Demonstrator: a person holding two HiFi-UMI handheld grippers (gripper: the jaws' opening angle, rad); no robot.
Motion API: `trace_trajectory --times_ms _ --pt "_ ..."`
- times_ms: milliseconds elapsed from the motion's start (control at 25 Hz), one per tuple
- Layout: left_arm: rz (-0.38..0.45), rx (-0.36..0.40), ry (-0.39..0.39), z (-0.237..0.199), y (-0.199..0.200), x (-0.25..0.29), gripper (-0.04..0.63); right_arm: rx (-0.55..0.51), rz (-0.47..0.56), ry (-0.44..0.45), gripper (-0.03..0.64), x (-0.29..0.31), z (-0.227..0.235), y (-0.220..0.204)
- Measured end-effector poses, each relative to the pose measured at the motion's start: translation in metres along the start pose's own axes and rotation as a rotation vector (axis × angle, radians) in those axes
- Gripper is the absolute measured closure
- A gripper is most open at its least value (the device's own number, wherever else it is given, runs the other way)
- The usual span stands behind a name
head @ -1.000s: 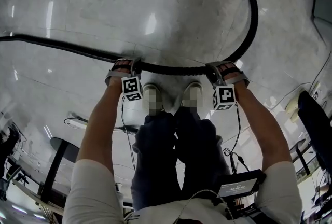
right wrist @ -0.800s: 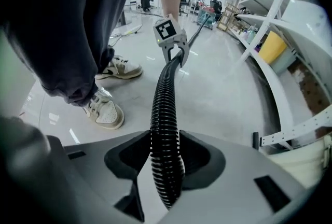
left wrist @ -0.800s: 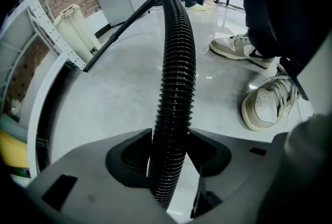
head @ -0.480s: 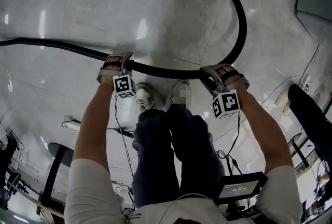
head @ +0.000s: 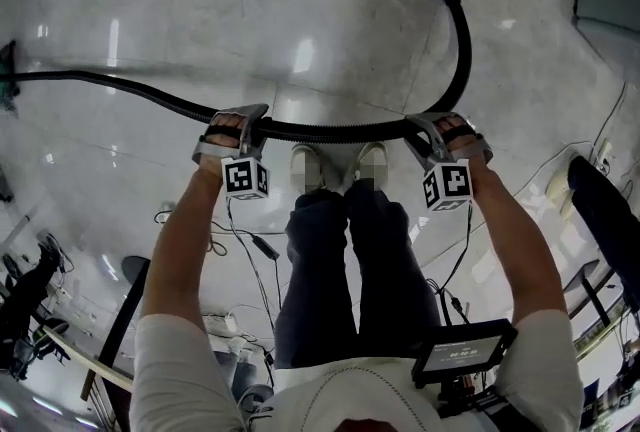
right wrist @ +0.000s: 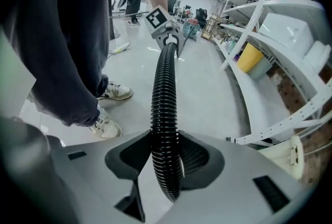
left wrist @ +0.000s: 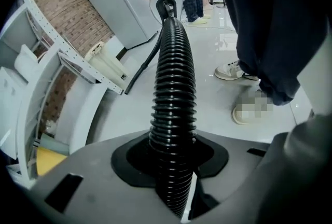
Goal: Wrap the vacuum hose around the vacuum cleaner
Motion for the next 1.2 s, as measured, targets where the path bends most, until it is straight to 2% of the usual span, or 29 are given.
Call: trace_trajectory --times_ms 240,480,720,880,1080,1200 --pt "-0.065 -0.013 0.0 -0.03 0.013 -0.106 0.462 0.011 -0.001 -0.054 0.456 -0.058 0.016 0.044" --pt "-0.054 -0.023 0.016 -0.062 0.039 -0.203 0.465 0.049 -0.012 -0.089 0.454 -0.104 0.027 0.077" --pt "-0.041 -0.027 0.036 -0.089 0.047 -0.286 0.466 0.098 -0.002 -0.152 0.454 -0.134 0.045 0.125" --pt "-0.035 -0.02 0.048 -0.106 0.053 -0.332 0.466 0.138 0.039 -0.184 0.453 -0.146 0.057 0.16" --pt "-0.025 -0.022 0.072 -0.121 0.054 -0.377 0.468 0.155 0.072 -0.206 0.393 -0.145 0.07 0.201" --pt "-0.022 -0.026 0.076 -0.127 0.053 -0.399 0.469 0.149 0.097 -0.232 0.389 -0.143 0.083 0.223"
Point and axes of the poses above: the fingertips, and each gripper's own axes: x forward along the fingers, z to its right, y out of its top, the point moved 2 cm from there along -x, backward along the fingers, and after that the axes turned 1 degree about y, right-handed, at the moved point
